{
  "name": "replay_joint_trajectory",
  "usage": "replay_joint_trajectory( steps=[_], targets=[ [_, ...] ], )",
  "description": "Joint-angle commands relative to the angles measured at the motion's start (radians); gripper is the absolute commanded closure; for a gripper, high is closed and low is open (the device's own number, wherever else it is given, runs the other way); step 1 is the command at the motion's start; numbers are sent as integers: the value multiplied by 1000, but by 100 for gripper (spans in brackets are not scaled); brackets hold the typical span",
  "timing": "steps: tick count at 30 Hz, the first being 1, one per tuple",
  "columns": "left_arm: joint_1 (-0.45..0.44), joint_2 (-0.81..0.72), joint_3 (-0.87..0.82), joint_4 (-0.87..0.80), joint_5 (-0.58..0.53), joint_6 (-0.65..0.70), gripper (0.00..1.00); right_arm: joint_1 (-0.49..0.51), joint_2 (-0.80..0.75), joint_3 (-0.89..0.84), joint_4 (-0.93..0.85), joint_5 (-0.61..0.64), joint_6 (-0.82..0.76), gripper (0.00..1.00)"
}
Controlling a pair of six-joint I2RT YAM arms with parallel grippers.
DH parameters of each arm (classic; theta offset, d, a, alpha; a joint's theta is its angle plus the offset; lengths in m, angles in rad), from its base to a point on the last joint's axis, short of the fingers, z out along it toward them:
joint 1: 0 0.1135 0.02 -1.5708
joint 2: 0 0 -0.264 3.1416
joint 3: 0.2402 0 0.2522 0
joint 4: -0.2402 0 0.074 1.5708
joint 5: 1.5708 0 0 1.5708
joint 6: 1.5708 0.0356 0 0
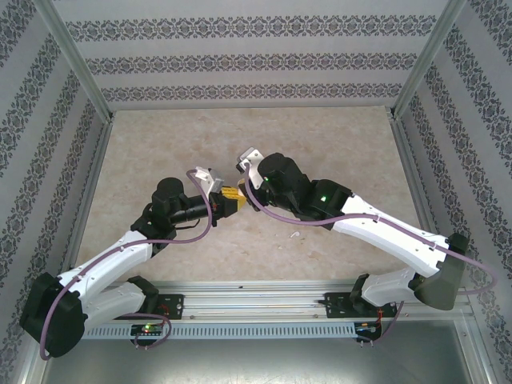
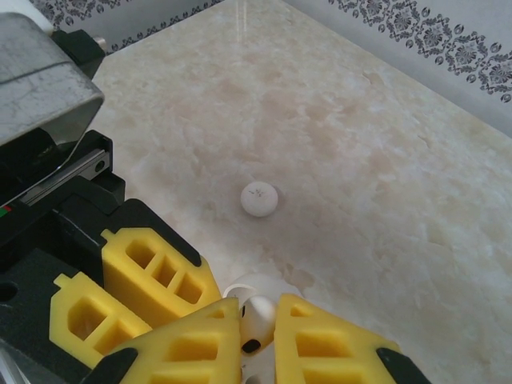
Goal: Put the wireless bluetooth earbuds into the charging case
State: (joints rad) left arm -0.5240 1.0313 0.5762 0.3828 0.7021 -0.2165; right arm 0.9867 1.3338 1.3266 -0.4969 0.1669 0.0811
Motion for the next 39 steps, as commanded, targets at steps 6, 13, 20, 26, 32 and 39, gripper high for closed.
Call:
replay_joint_trajectory(
  steps=[6,13,20,26,32,39],
  targets=[
    [-10,-19,42,18,-1,4,100,9,2,-15,-45,-16,-18,88],
    [-10,-15,45,21,-13,4,100,10,-2,-23,-52,-37,-7,88],
    [-11,-5,48,21,-23,5,100,15,13,-14,-69,-63,8,88],
    [-10,-8,46,17,-41,8,100,21,19,-12,-83,-65,36,86],
    [-10,-11,45,17,-59,8,100,21,31,-5,-101,-40,74,86],
    [-10,-10,42,14,-72,9,100,21,50,4,-103,-59,105,83]
  ],
)
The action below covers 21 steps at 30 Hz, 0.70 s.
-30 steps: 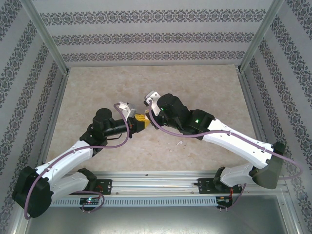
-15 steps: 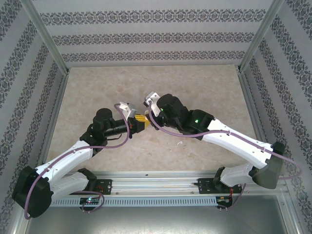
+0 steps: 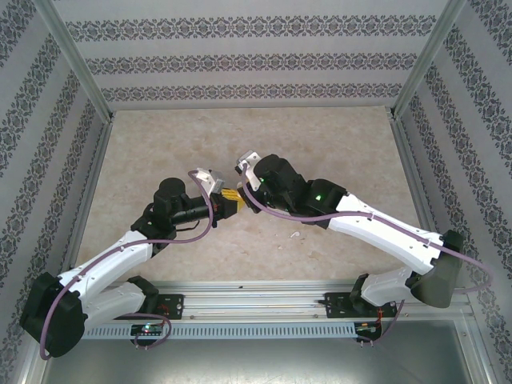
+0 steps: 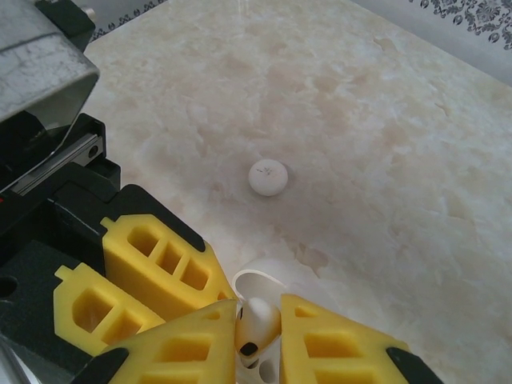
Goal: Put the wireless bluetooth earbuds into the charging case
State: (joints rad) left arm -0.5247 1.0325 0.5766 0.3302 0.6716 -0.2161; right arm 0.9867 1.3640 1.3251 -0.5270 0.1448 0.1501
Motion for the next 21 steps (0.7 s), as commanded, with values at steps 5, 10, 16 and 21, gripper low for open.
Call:
replay_joint_trajectory(
  steps=[5,10,16,21],
  targets=[
    [-9,-14,44,60,-46,14,100,21,26,12,-85,-27,49,83],
    [-10,-16,43,59,-46,14,100,20,33,26,-106,-20,70,82],
    [-10,-14,42,60,-49,14,100,20,50,55,-137,-13,110,81],
    [-9,-15,41,61,-48,14,100,20,61,75,-154,-13,133,79]
  ],
)
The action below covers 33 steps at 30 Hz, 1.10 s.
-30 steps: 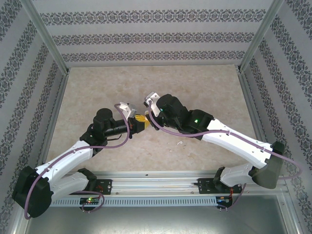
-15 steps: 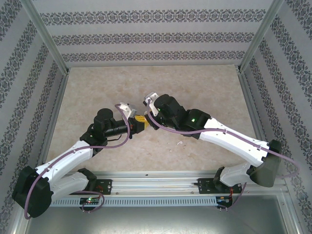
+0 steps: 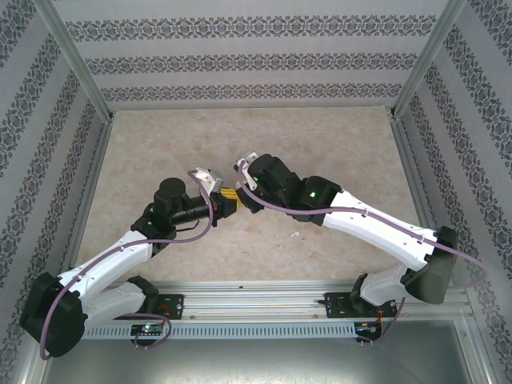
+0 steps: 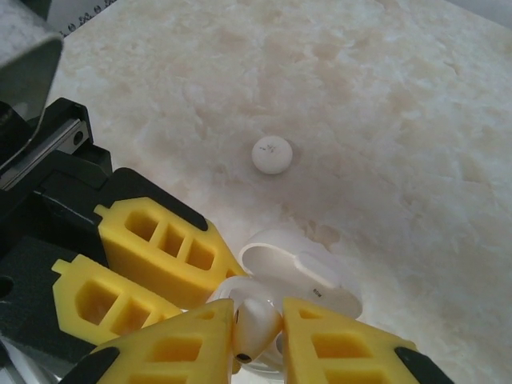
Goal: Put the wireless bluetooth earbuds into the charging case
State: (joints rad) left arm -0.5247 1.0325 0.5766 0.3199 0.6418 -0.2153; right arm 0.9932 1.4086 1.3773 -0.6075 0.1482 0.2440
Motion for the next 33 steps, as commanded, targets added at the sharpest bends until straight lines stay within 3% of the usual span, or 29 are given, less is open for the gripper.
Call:
replay_joint_trajectory(
  steps=[1,15,33],
  targets=[
    [-9,-16,41,72,-19,13,100,13,17,25,-76,-19,40,79],
    [-10,-19,40,74,-17,13,100,4,21,87,-106,-17,79,68],
    [-10,-8,38,84,-14,15,100,-29,-50,130,-67,-106,148,57]
  ],
)
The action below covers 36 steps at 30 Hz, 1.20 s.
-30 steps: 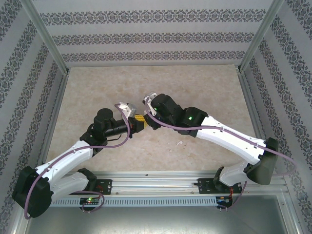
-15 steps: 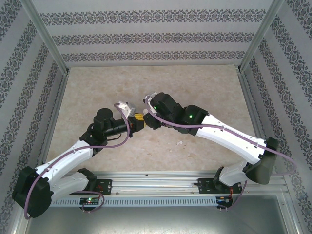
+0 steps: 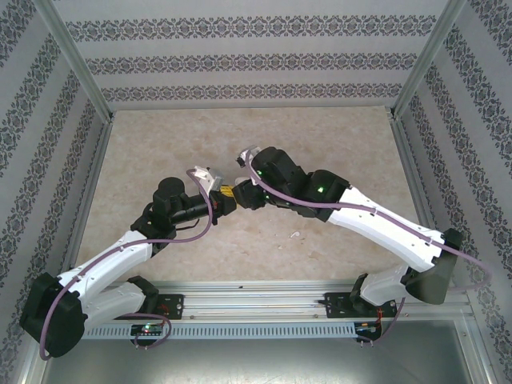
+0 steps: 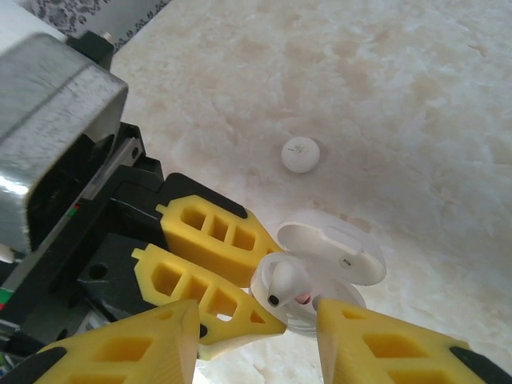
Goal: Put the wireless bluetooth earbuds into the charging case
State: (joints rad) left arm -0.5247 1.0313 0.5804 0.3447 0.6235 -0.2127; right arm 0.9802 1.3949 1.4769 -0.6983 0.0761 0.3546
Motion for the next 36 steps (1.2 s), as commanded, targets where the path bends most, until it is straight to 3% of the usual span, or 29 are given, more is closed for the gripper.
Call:
replay_joint_trajectory(
  steps=[1,16,36],
  targets=[
    [-9,-6,35,62,5,12,100,-25,-43,28,28,-46,50,57],
    [-9,2,28,109,100,-30,100,-149,-101,-98,148,-320,101,77],
    [-9,-1,30,113,108,-25,100,-183,-65,-145,138,-374,112,80]
  ],
)
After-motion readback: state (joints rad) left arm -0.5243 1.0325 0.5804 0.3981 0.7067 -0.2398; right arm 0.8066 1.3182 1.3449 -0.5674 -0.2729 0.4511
